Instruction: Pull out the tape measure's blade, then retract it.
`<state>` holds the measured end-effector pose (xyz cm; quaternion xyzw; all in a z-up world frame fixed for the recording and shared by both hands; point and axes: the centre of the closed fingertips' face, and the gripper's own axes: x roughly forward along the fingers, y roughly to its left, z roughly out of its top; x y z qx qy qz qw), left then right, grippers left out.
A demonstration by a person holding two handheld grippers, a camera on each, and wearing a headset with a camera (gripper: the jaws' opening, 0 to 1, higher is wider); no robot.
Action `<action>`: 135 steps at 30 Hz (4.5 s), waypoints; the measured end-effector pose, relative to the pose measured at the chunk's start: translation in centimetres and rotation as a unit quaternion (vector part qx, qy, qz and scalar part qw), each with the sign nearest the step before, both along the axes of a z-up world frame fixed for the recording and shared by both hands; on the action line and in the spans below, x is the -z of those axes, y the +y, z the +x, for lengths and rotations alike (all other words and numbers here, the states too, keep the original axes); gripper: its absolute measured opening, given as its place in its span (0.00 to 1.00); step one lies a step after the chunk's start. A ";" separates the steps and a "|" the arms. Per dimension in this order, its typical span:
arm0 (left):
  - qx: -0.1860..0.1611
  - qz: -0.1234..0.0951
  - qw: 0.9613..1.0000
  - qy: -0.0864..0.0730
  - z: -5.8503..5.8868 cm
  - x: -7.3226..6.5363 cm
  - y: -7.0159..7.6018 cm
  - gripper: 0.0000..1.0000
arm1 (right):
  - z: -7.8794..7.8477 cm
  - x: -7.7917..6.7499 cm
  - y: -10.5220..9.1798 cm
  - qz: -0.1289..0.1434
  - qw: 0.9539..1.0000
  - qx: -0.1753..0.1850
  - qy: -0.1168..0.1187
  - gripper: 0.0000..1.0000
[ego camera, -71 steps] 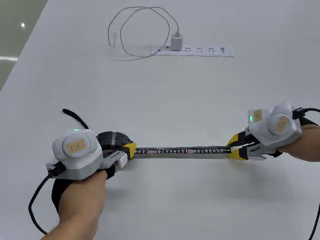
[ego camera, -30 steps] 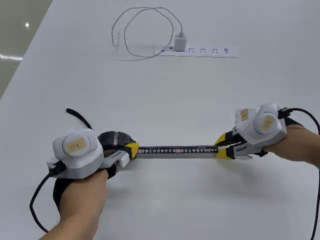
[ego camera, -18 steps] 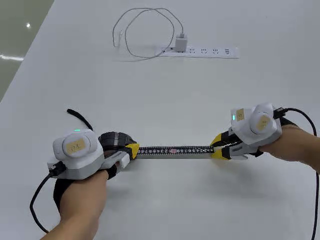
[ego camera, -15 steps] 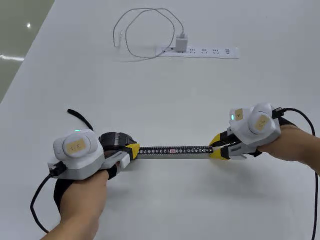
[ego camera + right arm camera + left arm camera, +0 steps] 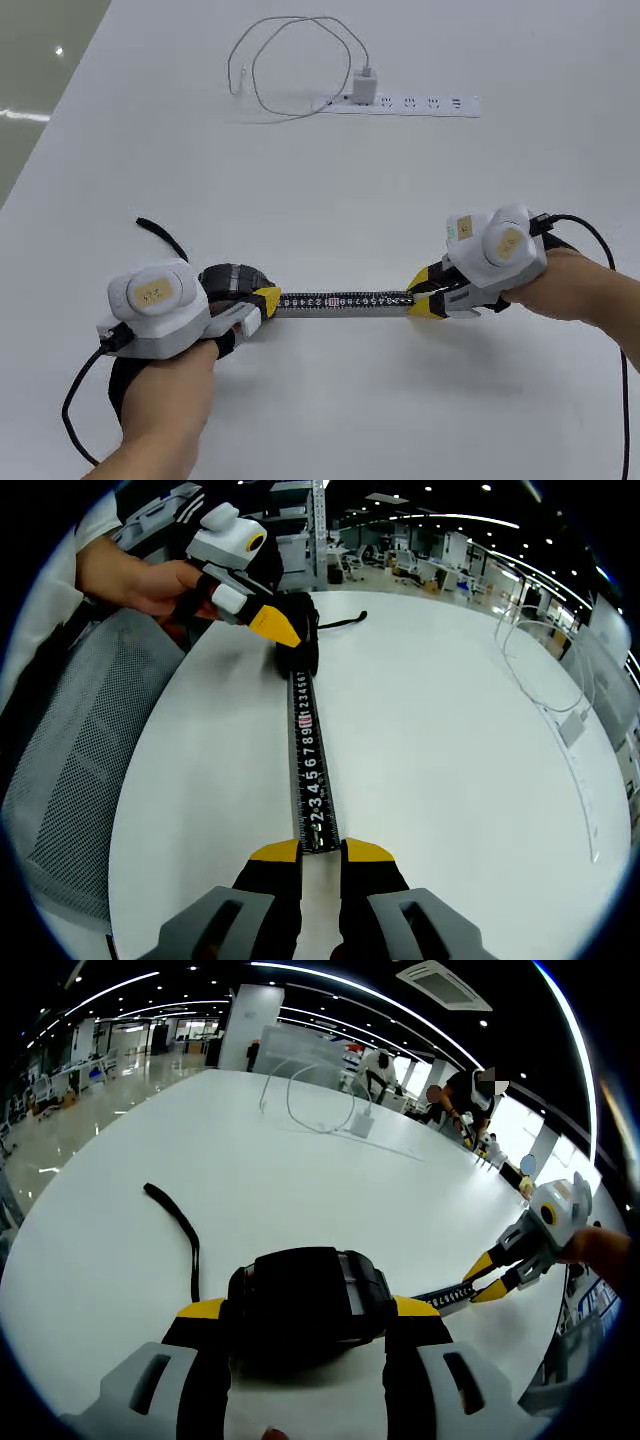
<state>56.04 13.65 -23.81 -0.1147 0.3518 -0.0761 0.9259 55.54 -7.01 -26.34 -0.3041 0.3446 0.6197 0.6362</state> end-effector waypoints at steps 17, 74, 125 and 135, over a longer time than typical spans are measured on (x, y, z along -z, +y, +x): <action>0.000 -0.002 1.000 -0.001 0.1 0.1 0.1 0.58 | 0.2 0.1 2.1 0.017 1.000 -0.003 0.003 0.09; -0.001 -0.007 1.000 0.000 0.1 0.1 0.1 0.58 | -0.2 0.3 8.1 0.057 0.998 -0.012 0.017 0.09; -0.003 -0.015 1.000 0.000 0.1 0.1 0.2 0.58 | -0.6 0.3 13.9 0.090 0.996 -0.009 0.022 0.09; -0.003 -0.015 1.000 -0.001 0.1 0.1 0.1 0.58 | -0.7 0.3 14.7 0.094 0.995 -0.010 0.022 0.09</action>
